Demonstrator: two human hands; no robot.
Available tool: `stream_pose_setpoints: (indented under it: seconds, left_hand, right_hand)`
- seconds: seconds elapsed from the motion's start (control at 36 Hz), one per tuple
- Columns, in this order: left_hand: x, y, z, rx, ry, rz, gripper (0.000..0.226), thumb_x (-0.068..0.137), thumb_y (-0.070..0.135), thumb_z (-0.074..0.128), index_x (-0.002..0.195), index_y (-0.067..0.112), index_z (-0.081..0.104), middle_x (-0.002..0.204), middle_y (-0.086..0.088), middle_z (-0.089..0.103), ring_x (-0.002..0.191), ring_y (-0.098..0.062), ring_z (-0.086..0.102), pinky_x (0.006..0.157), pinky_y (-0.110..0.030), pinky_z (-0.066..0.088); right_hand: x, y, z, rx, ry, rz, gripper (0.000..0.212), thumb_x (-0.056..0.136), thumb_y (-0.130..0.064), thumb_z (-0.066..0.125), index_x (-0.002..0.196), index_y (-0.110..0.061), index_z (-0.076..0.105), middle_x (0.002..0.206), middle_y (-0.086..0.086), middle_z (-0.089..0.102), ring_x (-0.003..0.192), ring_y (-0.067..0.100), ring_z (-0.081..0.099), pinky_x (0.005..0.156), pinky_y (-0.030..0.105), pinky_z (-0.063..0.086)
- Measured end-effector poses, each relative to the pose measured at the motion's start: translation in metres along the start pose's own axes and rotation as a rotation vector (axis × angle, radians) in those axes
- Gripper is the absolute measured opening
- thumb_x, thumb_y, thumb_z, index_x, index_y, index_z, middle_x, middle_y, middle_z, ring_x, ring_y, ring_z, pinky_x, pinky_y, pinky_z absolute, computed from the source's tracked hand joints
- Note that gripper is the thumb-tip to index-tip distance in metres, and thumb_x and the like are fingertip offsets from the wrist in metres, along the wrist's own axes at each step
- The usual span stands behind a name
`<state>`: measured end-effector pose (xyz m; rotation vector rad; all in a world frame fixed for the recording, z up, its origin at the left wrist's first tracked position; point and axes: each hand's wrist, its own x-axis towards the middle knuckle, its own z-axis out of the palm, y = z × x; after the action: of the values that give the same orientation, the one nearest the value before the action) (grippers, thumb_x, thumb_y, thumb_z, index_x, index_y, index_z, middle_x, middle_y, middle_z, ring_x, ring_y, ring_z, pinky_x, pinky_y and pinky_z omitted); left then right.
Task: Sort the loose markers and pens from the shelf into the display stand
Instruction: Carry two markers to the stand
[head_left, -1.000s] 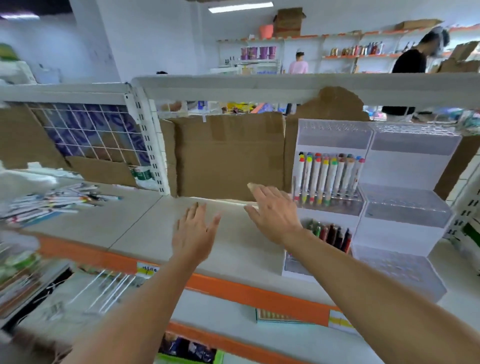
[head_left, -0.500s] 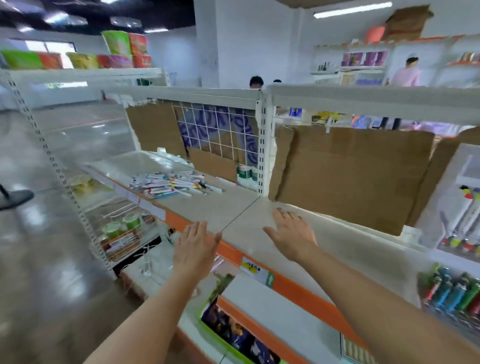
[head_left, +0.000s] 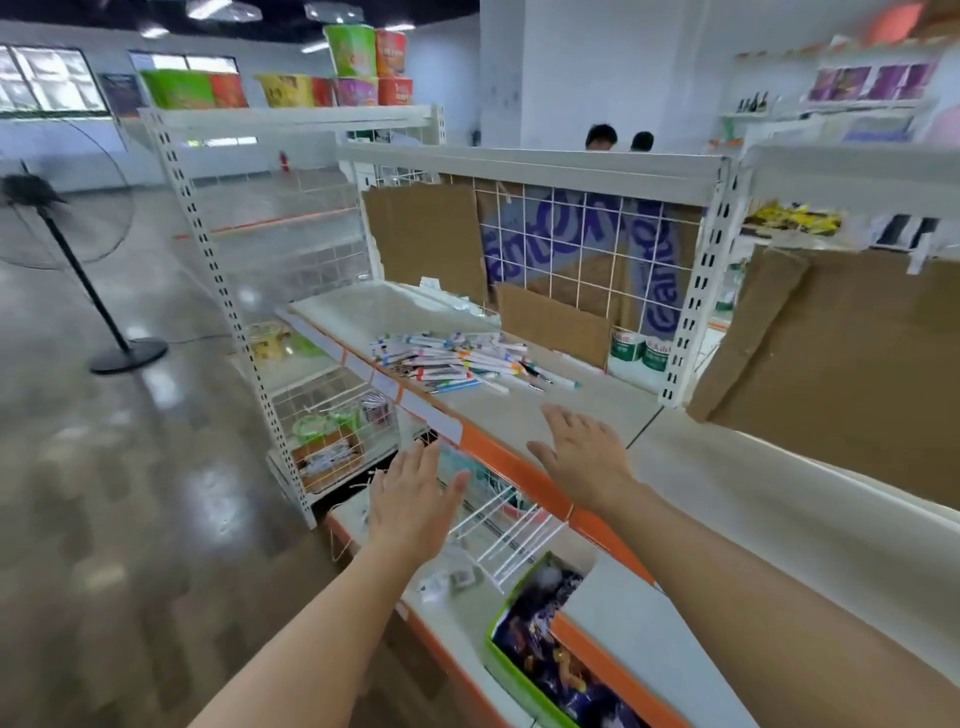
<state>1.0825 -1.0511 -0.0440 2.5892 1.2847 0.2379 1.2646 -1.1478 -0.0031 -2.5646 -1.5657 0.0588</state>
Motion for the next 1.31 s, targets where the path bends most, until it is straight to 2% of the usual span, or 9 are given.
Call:
stream_pose_setpoints:
  seconds: [0.19, 0.42, 0.56, 0.78, 0.92, 1.03, 1.14, 1.22, 1.31]
  left_hand:
    - [0.053, -0.023, 0.009, 0.002, -0.035, -0.032, 0.067, 0.096, 0.058, 0.014, 0.152, 0.022, 0.010, 0.160, 0.000, 0.008, 0.147, -0.019, 0.005, 0.119, -0.044, 0.007]
    - [0.130, -0.039, 0.013, 0.014, -0.058, -0.072, 0.064, 0.097, 0.056, 0.018, 0.152, 0.022, 0.014, 0.160, 0.000, 0.010, 0.147, -0.018, 0.007, 0.119, -0.042, 0.007]
    - [0.172, -0.048, 0.017, 0.012, -0.072, -0.101, 0.065, 0.097, 0.057, 0.018, 0.152, 0.023, 0.012, 0.160, 0.001, 0.008, 0.147, -0.019, 0.007, 0.119, -0.042, 0.008]
    - [0.216, -0.057, 0.028, -0.018, -0.100, -0.109, 0.061, 0.098, 0.055, 0.020, 0.150, 0.022, 0.019, 0.158, 0.000, 0.016, 0.145, -0.019, 0.012, 0.118, -0.044, 0.012]
    - [0.244, -0.061, 0.027, 0.002, -0.082, -0.058, 0.056, 0.101, 0.045, 0.021, 0.151, 0.019, 0.018, 0.156, -0.003, 0.021, 0.143, -0.022, 0.019, 0.116, -0.038, 0.016]
    - [0.264, -0.062, 0.025, 0.002, -0.046, 0.016, 0.045, 0.101, 0.027, 0.034, 0.145, 0.019, 0.032, 0.144, -0.004, 0.038, 0.130, -0.023, 0.035, 0.103, -0.034, 0.031]
    - [0.282, -0.061, 0.026, 0.054, -0.021, 0.052, 0.045, 0.093, 0.009, 0.045, 0.136, 0.023, 0.047, 0.131, -0.004, 0.045, 0.118, -0.024, 0.044, 0.085, -0.034, 0.044]
    - [0.295, -0.062, 0.029, 0.067, -0.026, 0.128, 0.051, 0.090, 0.004, 0.046, 0.136, 0.026, 0.049, 0.131, -0.004, 0.046, 0.117, -0.025, 0.045, 0.080, -0.033, 0.042]
    - [0.305, -0.063, 0.032, 0.085, -0.061, 0.200, 0.051, 0.090, 0.003, 0.047, 0.136, 0.026, 0.049, 0.131, -0.005, 0.045, 0.120, -0.026, 0.043, 0.082, -0.034, 0.040]
  right_hand:
    - [0.066, -0.008, 0.012, -0.039, -0.018, 0.017, 0.057, 0.101, -0.048, 0.026, 0.148, -0.018, 0.019, 0.153, 0.003, 0.029, 0.138, 0.023, 0.031, 0.111, 0.038, 0.023]
    - [0.156, -0.003, 0.028, -0.058, -0.018, 0.032, 0.044, 0.098, -0.038, 0.042, 0.138, -0.018, 0.038, 0.140, 0.002, 0.045, 0.129, 0.023, 0.041, 0.101, 0.033, 0.033]
    - [0.205, 0.000, 0.044, -0.073, -0.075, 0.007, 0.038, 0.099, -0.031, 0.044, 0.134, -0.017, 0.042, 0.139, 0.004, 0.046, 0.130, 0.023, 0.039, 0.102, 0.035, 0.033]
    - [0.246, -0.003, 0.067, -0.105, -0.052, -0.018, 0.031, 0.098, -0.033, 0.045, 0.124, -0.017, 0.048, 0.127, 0.002, 0.054, 0.124, 0.022, 0.044, 0.093, 0.031, 0.037]
    - [0.260, -0.007, 0.082, -0.098, -0.068, 0.018, 0.029, 0.098, -0.030, 0.046, 0.123, -0.017, 0.049, 0.126, 0.003, 0.053, 0.123, 0.024, 0.044, 0.091, 0.033, 0.041]
    - [0.263, -0.008, 0.088, -0.099, -0.003, 0.028, 0.024, 0.098, -0.024, 0.043, 0.119, -0.017, 0.051, 0.124, 0.002, 0.054, 0.121, 0.022, 0.045, 0.092, 0.029, 0.038]
    - [0.264, -0.008, 0.093, -0.078, 0.084, 0.052, 0.023, 0.097, -0.023, 0.042, 0.117, -0.017, 0.050, 0.121, 0.000, 0.056, 0.119, 0.020, 0.047, 0.094, 0.029, 0.034]
    - [0.266, -0.009, 0.094, -0.036, 0.171, 0.087, 0.022, 0.095, -0.023, 0.045, 0.115, -0.018, 0.052, 0.119, 0.001, 0.060, 0.117, 0.022, 0.050, 0.094, 0.030, 0.035]
    - [0.266, -0.013, 0.094, 0.007, 0.264, 0.129, 0.017, 0.091, -0.018, 0.054, 0.107, -0.015, 0.060, 0.104, 0.006, 0.067, 0.105, 0.027, 0.059, 0.089, 0.034, 0.040]
